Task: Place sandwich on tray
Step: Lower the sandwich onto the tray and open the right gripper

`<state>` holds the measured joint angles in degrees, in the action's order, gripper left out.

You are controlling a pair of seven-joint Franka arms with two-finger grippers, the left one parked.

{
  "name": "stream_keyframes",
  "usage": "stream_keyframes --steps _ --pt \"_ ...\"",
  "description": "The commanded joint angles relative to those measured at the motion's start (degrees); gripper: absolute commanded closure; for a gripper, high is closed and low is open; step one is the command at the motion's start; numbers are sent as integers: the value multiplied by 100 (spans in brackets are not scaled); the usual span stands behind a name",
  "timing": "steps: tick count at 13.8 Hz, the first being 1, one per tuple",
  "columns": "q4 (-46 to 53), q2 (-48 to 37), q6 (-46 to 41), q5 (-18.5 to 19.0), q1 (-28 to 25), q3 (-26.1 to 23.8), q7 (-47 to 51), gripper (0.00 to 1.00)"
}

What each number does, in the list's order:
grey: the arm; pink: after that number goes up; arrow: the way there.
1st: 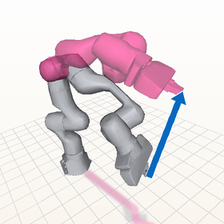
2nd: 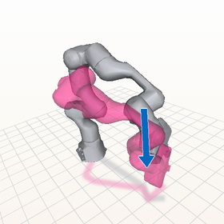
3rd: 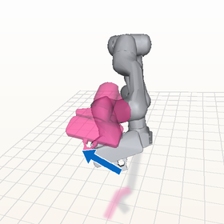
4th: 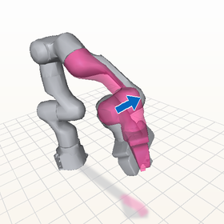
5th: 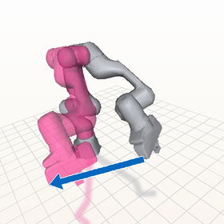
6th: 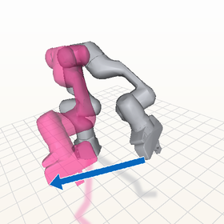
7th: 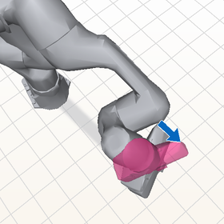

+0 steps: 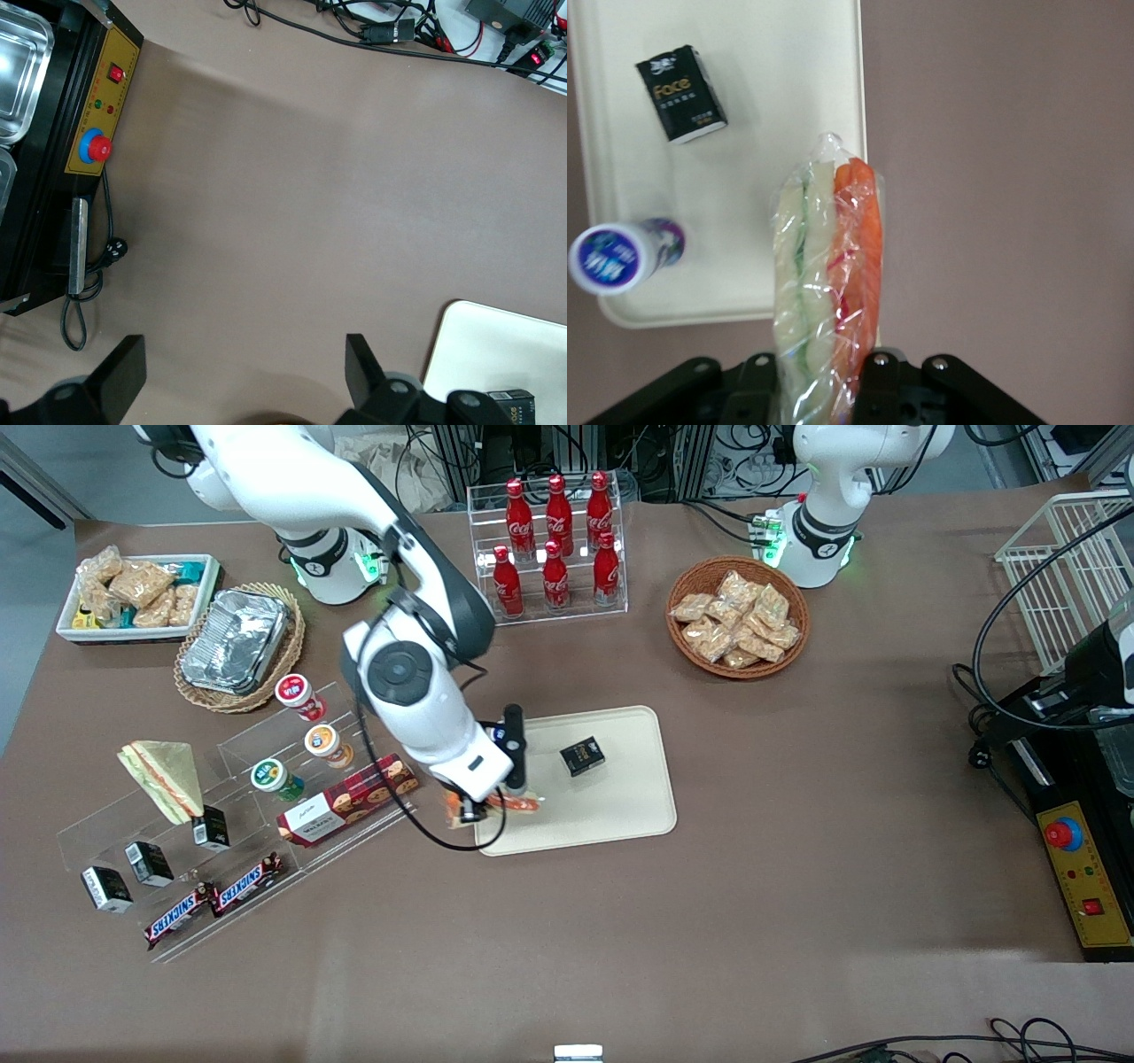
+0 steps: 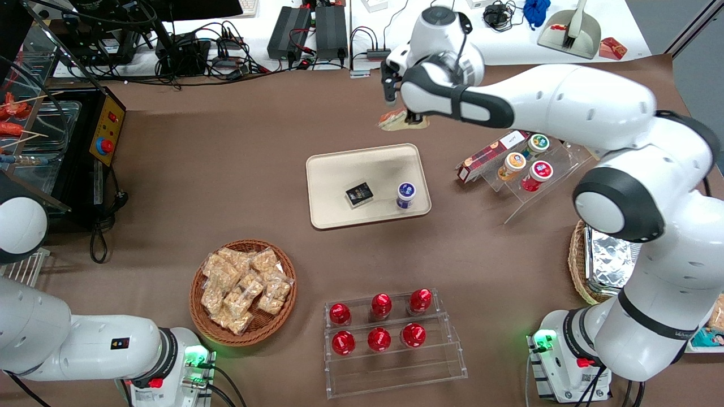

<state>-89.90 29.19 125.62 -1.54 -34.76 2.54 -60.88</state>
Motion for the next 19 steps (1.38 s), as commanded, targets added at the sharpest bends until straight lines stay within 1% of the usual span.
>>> stream_keyframes --steps 1,2,4,5,7,9,11,14,15,17,19 --pt "280 578 426 13 -109 45 154 86" --pt "271 675 550 22 -284 54 207 86" --pt "271 939 935 57 -382 54 680 86" --pt "271 1062 1155 74 -496 63 813 86" --pt "271 1255 1403 83 -559 63 1120 86" --pt "271 1414 1613 83 -594 63 1174 86" --pt "271 1458 1649 74 -673 71 1175 86" --pt "393 1677 1754 83 -682 98 1175 82" --pt "429 1739 1842 83 -682 115 1175 77" --pt "508 1853 1983 75 -673 177 1183 76" --pt "674 1985 2010 83 -682 186 1314 74"
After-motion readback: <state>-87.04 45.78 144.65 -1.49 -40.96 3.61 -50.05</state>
